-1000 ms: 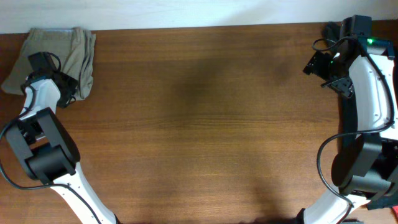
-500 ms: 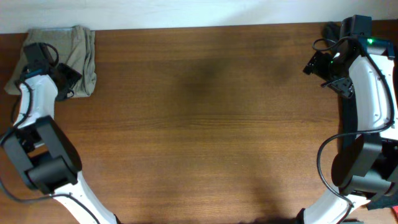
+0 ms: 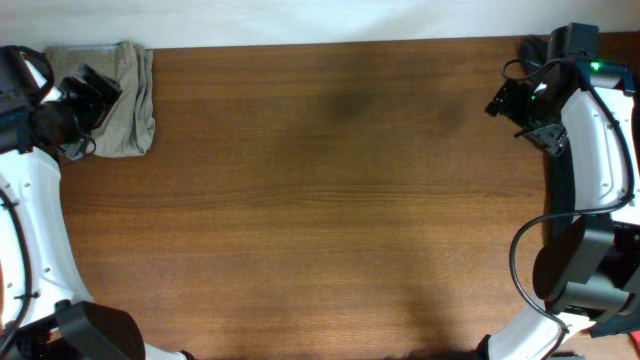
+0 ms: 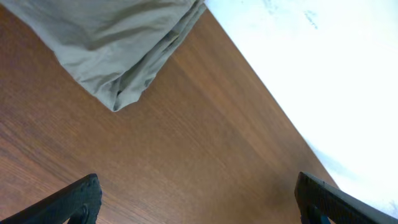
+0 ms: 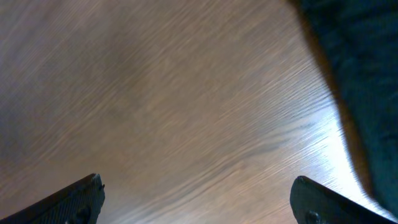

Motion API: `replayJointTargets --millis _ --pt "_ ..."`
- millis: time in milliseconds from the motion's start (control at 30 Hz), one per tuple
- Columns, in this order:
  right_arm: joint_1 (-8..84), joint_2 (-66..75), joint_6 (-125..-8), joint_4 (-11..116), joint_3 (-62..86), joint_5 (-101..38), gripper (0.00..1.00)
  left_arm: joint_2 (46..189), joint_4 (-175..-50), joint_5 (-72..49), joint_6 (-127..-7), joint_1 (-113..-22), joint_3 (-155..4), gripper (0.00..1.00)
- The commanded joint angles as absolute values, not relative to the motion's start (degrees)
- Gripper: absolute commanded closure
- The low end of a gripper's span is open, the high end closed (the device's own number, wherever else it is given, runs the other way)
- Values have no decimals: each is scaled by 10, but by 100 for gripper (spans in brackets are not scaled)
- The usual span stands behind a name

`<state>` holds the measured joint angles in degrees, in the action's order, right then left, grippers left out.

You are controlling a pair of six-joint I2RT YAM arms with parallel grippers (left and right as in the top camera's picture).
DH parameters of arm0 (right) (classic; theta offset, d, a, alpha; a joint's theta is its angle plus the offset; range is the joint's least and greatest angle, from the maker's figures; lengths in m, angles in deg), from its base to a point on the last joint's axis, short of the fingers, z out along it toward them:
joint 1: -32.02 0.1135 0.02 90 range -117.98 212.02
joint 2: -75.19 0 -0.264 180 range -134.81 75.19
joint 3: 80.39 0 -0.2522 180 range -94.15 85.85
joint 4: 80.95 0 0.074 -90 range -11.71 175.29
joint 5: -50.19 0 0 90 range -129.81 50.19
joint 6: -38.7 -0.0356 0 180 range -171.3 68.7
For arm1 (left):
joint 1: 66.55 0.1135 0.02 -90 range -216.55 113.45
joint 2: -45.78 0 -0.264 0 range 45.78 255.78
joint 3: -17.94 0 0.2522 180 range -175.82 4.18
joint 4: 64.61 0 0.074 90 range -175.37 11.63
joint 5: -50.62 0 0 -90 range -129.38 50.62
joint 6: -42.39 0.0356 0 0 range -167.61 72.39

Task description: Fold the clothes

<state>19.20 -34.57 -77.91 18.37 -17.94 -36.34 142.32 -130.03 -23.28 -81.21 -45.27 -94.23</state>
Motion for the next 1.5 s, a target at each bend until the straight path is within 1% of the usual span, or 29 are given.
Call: replayJointTargets --millis 0,67,100,333,433,667,933,1067,1167,1333,1467 --pt "193 -299 -776 169 -193 -300 1 1421 -1303 -222 -807 -455 -951 1" --pt "193 -260 -750 163 -193 -281 1 1421 -1303 -222 -807 -455 -951 1" --pt "193 -210 -738 149 -193 -260 1 1421 -1303 -222 -807 -455 -951 1" --pt "220 -24 -738 81 -193 -250 1 1421 -1303 -222 -807 -455 -951 1" --pt "224 23 -738 74 -193 -250 1 1421 -1303 -222 -807 -455 -951 1" --pt "223 75 -738 66 -193 -269 1 1421 -1303 -222 -807 -455 -951 1" --pt "223 78 -722 16 -193 -272 1 1421 -1303 -222 -807 -455 -951 1" --pt "223 86 -719 12 -193 -325 1 1421 -1303 -222 -807 -455 -951 1" --pt "217 98 -693 10 -192 -342 1 1421 -1303 -222 -807 -455 -951 1" --pt "207 176 -693 17 -159 -374 1 1421 -1303 -222 -807 -455 -951 1" --pt "207 276 -693 95 -61 -375 1 1421 -1303 -222 -807 -455 -951 1"
